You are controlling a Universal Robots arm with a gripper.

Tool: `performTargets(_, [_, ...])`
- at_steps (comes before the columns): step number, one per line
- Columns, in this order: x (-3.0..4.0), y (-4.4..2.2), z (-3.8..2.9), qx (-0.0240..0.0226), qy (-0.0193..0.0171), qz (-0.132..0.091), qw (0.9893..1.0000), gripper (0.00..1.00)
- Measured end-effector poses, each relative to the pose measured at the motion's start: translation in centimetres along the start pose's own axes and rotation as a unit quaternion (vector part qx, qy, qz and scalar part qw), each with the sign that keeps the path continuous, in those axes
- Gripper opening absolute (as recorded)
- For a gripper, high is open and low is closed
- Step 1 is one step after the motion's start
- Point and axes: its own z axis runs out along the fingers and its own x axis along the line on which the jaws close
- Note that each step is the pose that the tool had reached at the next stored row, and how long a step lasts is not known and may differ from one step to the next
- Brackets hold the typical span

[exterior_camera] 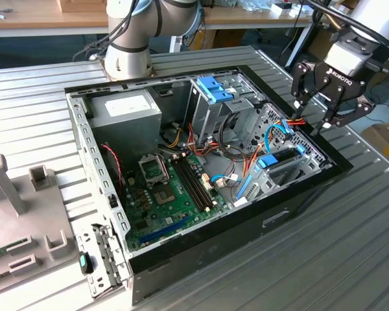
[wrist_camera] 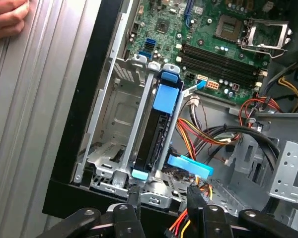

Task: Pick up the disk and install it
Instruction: 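Insert the first disk wire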

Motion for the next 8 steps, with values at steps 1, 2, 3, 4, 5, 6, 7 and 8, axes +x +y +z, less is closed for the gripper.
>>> performTargets(1, [0.36, -1.35, 0.04, -0.0002, -0.0001, -0.001, 1.0, 0.5])
performTargets(2, [0.55, -2.1, 0.13, -0.0003, -0.0002, -0.003, 1.0, 0.5])
performTargets(3, [0.56, -2.3, 0.2, -0.0003, 0.0, -0.005, 1.0, 0.5])
performTargets(4, [0.56, -2.31, 0.35, -0.0004, 0.0004, -0.016, 0.9999, 0.5])
performTargets(5, [0.56, -2.32, 0.54, -0.0002, 0.0004, -0.041, 0.9992, 0.5])
performTargets(6, [0.55, -2.32, 0.71, 0.0001, 0.0003, -0.074, 0.9973, 0.5])
performTargets(7, [0.55, -2.35, 0.79, 0.0002, 0.0001, -0.088, 0.9961, 0.5])
performTargets(8, [0.46, -2.43, 0.89, 0.0003, 0.0001, -0.095, 0.9954, 0.5])
